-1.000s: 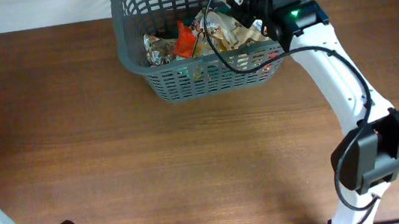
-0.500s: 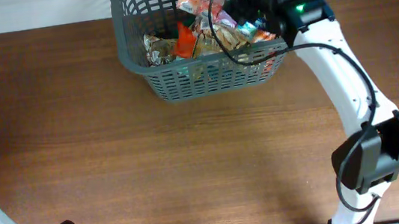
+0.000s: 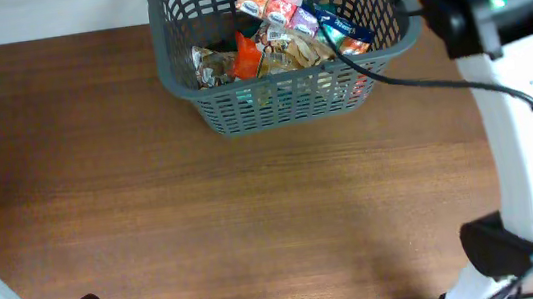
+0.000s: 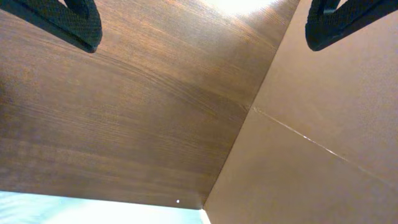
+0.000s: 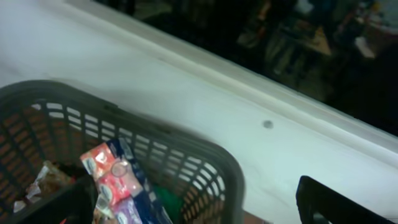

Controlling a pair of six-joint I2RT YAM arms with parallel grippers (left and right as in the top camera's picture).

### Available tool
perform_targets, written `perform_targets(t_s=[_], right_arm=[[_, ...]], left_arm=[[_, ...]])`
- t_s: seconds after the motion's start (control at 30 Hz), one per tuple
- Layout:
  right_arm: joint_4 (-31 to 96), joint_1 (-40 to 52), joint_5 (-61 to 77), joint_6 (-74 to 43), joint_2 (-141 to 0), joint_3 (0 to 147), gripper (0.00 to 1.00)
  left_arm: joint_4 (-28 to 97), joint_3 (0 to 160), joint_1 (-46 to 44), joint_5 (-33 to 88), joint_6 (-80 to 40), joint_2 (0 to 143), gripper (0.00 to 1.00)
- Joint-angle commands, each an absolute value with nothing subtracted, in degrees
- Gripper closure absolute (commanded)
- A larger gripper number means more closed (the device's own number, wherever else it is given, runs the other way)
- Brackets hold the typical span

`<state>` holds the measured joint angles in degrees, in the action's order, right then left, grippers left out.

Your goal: Pack container

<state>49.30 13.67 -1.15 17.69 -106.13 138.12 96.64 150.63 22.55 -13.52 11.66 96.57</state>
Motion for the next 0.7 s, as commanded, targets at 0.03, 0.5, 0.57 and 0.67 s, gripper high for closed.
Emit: perform_targets(t_s=[0.03,0.5,0.57,0.67], right_arm=[[52.12,7.94,-7.81,15.27,-100.09,139.06,0.01],[57.84,-2.28,-10.59,3.99,-89.65,139.04,0.01],[59.31,-2.28,-10.59,3.99,-89.71,139.02,0.01],[62.41,-2.28,-10.59,3.99,-90.17,139.02,0.01]], left_arm=[[96.64,150.89,22.83,-13.32,10.96,96.05,0.01],[96.64,150.89,22.83,-13.32,10.96,96.05,0.01],[96.64,150.89,22.83,-13.32,10.96,96.05,0.01],[96.64,150.89,22.83,-13.32,10.96,96.05,0.01]])
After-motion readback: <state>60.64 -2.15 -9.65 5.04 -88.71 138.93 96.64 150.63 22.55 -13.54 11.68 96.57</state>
